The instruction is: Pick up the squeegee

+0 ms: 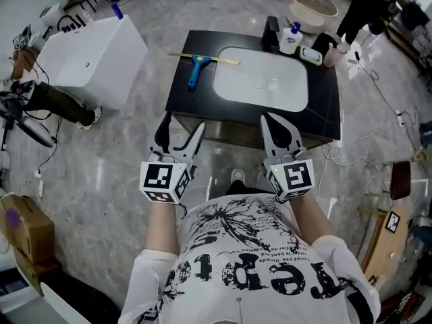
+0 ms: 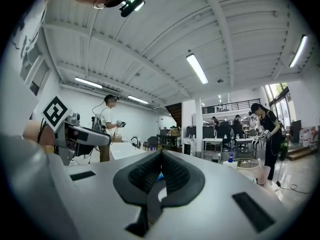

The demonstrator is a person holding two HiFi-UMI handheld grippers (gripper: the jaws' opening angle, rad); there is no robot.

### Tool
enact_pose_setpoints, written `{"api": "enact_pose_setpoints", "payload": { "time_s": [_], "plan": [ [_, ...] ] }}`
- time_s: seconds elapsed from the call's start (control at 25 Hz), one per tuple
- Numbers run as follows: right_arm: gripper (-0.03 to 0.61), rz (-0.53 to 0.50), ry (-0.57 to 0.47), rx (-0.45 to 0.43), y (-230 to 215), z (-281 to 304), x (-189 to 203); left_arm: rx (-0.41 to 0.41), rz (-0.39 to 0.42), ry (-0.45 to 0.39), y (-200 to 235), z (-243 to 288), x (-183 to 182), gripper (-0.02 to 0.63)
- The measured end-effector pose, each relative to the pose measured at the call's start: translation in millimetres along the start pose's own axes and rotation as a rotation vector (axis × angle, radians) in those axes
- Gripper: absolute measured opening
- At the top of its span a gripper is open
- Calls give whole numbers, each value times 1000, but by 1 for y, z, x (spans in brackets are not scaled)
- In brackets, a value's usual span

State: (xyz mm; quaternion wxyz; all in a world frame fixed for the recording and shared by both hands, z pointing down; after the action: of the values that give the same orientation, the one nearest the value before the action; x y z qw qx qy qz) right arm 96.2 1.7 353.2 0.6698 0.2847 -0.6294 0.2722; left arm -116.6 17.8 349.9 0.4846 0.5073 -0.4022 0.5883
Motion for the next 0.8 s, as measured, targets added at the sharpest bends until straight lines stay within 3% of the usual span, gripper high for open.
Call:
{"api": "enact_pose_setpoints", "payload": {
  "time_s": [0.32,0.52,0.8],
  "plan": [
    [15,14,13,-4,-112,71,4,-44,5,52,-2,119,-1,347],
    [15,32,42,-9,-146,117,20,-64,-10,112,18,179,12,347],
    [15,52,106,25,-186,189,45,-14,-3,238,54,275,39,347]
  ]
}}
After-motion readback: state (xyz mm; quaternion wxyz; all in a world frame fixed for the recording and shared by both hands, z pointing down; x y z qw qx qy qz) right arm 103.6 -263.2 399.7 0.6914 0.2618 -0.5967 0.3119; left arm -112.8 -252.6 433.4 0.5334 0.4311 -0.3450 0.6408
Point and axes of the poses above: the fingertips, and each gripper's own axes: z forward along the fingers, y to its left, x out of its underside, the point moved 4 cm from there along -z, backward along the fingers, and after that the axes turned 9 degrees about -x, right-handed, at the moved point
